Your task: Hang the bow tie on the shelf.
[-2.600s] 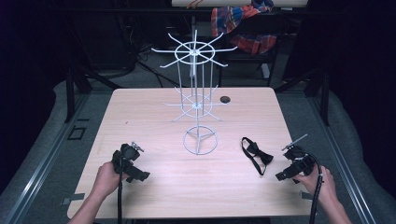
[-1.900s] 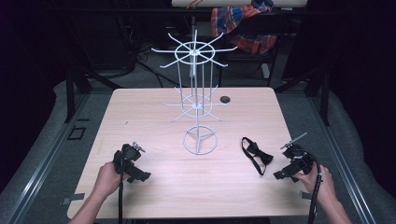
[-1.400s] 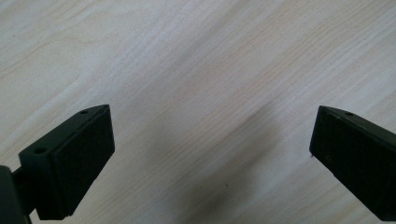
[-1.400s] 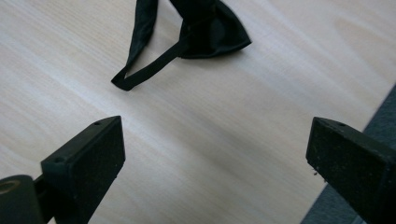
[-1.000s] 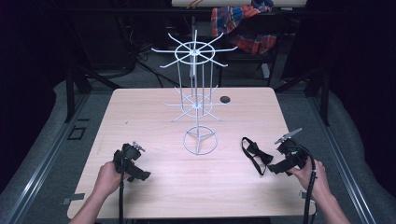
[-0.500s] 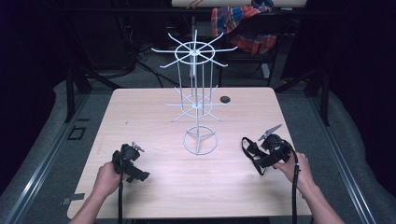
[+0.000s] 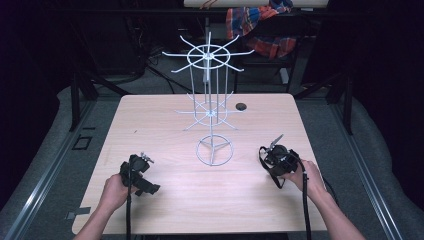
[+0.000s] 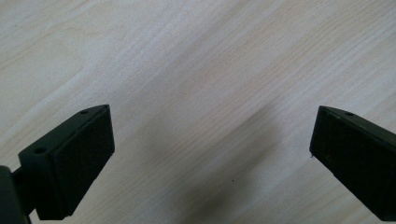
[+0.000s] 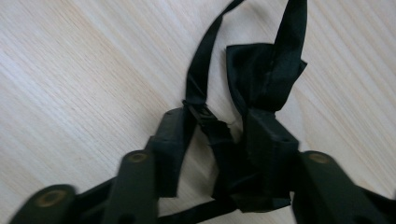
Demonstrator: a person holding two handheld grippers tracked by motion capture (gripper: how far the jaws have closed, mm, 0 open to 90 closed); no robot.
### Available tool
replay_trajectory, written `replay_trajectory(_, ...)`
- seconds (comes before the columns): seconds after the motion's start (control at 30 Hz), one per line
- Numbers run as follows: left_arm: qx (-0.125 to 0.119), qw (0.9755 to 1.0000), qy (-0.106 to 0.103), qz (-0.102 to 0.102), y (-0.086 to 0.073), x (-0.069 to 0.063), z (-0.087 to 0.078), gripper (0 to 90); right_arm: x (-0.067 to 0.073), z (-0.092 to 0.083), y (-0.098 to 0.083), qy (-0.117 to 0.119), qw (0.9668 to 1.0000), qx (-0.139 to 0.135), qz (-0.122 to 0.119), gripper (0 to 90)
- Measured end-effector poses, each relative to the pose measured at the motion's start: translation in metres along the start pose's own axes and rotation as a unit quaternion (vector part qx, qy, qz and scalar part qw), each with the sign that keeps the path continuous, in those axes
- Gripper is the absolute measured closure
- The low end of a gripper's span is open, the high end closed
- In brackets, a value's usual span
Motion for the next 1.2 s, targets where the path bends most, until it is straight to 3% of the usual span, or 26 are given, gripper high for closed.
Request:
replay_trajectory(0.2, 0.000, 1.0000, -0.002, 0.002, -0.001, 0.001, -0.001, 0.0, 0.001, 0.003, -0.002, -0.004, 1.0000, 0.007, -0.001, 74.5)
replay_trajectory(0.37, 0.001, 1.0000, -0.003, 0.007, 0.003, -0.001, 0.001, 0.0, 0.000, 0.004, -0.005, -0.001, 0.9999, 0.010, 0.004, 78.8)
replay_trajectory(0.4, 0.000, 1.0000, -0.004, 0.006, 0.003, -0.002, 0.001, 0.0, -0.005, -0.002, -0.006, -0.003, 0.9991, 0.037, -0.019, 78.9)
replay_trajectory(0.43, 0.000, 1.0000, -0.004, 0.006, 0.003, -0.002, 0.001, 0.0, -0.005, -0.002, -0.006, -0.003, 0.9991, 0.037, -0.019, 78.9)
replay_trajectory(0.5, 0.001, 1.0000, -0.003, 0.008, 0.003, -0.003, 0.001, 0.0, -0.004, -0.004, -0.007, 0.002, 0.9997, -0.016, 0.020, 79.0)
replay_trajectory(0.6, 0.001, 1.0000, -0.002, 0.006, 0.001, -0.001, 0.000, 0.0, -0.007, -0.014, -0.006, 0.011, 0.9989, -0.034, 0.031, 79.0)
replay_trajectory(0.9, 0.003, 1.0000, 0.000, 0.008, 0.001, -0.002, 0.000, 0.0, -0.007, -0.038, -0.004, 0.012, 0.9964, -0.078, 0.032, 79.2)
replay_trajectory(0.93, 0.001, 1.0000, 0.000, 0.005, 0.001, -0.001, 0.000, 0.0, -0.005, -0.042, -0.002, 0.027, 0.9927, -0.107, 0.049, 79.3)
replay_trajectory(1.07, 0.001, 1.0000, 0.001, 0.005, 0.001, -0.001, -0.001, 0.0, -0.007, -0.049, -0.002, 0.034, 0.9917, -0.114, 0.050, 79.4)
replay_trajectory(1.2, 0.001, 1.0000, 0.000, 0.007, 0.001, -0.001, -0.001, 0.0, -0.008, -0.056, -0.002, 0.047, 0.9883, -0.131, 0.061, 79.5)
Point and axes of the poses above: each handheld gripper's, and its own axes: z roughly forward along the jaws, y roughly out of its top, x roughly to its left, the point moved 5 cm from there along z, roughly forward along the jaws, and after that the axes turned 2 degrees about z, right-handed, at the moved point
